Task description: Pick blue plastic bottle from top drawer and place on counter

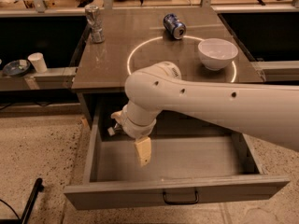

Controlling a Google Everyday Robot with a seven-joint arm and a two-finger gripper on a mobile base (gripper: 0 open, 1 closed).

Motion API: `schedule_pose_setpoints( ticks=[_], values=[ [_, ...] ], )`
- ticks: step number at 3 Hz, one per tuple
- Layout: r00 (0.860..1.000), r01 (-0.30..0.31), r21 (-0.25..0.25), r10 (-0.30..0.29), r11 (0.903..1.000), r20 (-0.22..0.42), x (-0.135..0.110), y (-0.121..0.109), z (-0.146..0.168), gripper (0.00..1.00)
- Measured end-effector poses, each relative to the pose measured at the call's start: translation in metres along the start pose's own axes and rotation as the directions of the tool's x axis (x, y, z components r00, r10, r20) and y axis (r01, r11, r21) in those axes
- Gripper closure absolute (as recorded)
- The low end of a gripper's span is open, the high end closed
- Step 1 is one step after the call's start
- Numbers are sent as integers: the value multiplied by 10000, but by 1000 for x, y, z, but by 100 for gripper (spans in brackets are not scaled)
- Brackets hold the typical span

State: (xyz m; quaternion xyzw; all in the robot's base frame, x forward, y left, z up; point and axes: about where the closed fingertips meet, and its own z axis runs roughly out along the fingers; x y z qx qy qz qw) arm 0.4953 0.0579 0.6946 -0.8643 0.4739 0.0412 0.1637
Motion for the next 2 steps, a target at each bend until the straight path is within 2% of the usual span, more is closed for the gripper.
schedule_pose_setpoints(
  ticks=[1, 2],
  values=[
    [9980, -630, -81, 631, 9980, 55, 10, -11, 49, 0],
    [9941, -1021, -38, 1021, 9948, 356, 18, -25, 67, 0]
  ],
)
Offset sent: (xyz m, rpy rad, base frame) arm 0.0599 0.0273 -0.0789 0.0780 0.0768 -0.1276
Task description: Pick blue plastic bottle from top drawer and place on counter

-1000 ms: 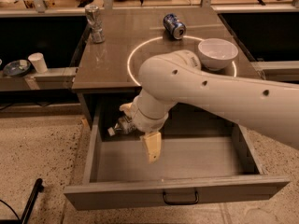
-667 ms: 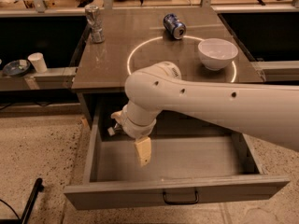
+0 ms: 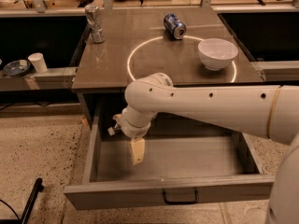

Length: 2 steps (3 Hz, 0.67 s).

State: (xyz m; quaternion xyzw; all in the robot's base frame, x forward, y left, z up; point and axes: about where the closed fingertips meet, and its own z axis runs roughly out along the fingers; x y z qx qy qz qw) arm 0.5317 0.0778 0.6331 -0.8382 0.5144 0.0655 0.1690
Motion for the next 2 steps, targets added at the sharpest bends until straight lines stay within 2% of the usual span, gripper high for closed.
schedule_pose_setpoints(
  ticks=[1, 2],
  values=[
    [9993, -374, -320, 373, 9988, -36, 9, -15, 10, 0],
    [9974, -647, -582, 626, 9962, -364, 18, -19, 17, 15]
  ],
)
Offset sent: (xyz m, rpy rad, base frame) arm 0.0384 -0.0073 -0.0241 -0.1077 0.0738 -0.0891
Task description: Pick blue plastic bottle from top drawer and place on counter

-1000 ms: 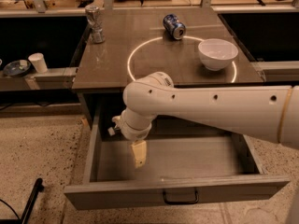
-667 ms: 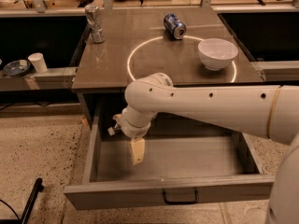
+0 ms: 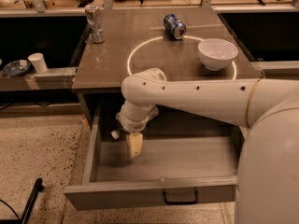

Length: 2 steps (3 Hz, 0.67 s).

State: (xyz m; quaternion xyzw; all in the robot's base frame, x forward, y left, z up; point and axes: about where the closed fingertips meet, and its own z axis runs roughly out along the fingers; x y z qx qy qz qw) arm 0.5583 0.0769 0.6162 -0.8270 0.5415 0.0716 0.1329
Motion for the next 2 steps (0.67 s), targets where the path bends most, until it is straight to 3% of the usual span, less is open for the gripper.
schedule_pose_setpoints(
  ticks=[1, 2],
  values=[
    [9993, 4, 30, -3, 10000, -383, 2, 1, 0, 32],
    [9981, 207, 159, -197, 9997, -585, 0, 9, -5, 35]
  ],
)
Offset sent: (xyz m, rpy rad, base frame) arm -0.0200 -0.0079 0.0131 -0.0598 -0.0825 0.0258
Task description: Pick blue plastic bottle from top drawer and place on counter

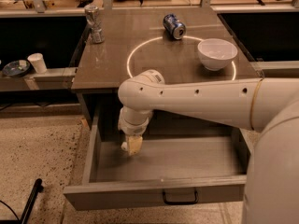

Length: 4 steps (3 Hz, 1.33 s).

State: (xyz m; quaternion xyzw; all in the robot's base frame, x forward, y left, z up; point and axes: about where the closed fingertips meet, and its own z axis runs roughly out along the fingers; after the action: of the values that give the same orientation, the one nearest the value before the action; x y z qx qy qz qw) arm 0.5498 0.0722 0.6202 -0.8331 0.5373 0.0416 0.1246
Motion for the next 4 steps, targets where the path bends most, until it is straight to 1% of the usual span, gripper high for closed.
schedule_pose_setpoints(
  ticks=[1, 2, 3, 4],
  values=[
    [9996, 254, 293, -259, 9992, 147, -5, 13, -9, 61],
    [9982, 461, 483, -479, 9978, 353, -12, 20, -12, 84],
    [9953, 750, 618, -785, 9953, 562, -23, 23, -14, 100],
    [9929, 1015, 865, -1063, 9911, 529, -31, 25, -28, 85]
  ],
)
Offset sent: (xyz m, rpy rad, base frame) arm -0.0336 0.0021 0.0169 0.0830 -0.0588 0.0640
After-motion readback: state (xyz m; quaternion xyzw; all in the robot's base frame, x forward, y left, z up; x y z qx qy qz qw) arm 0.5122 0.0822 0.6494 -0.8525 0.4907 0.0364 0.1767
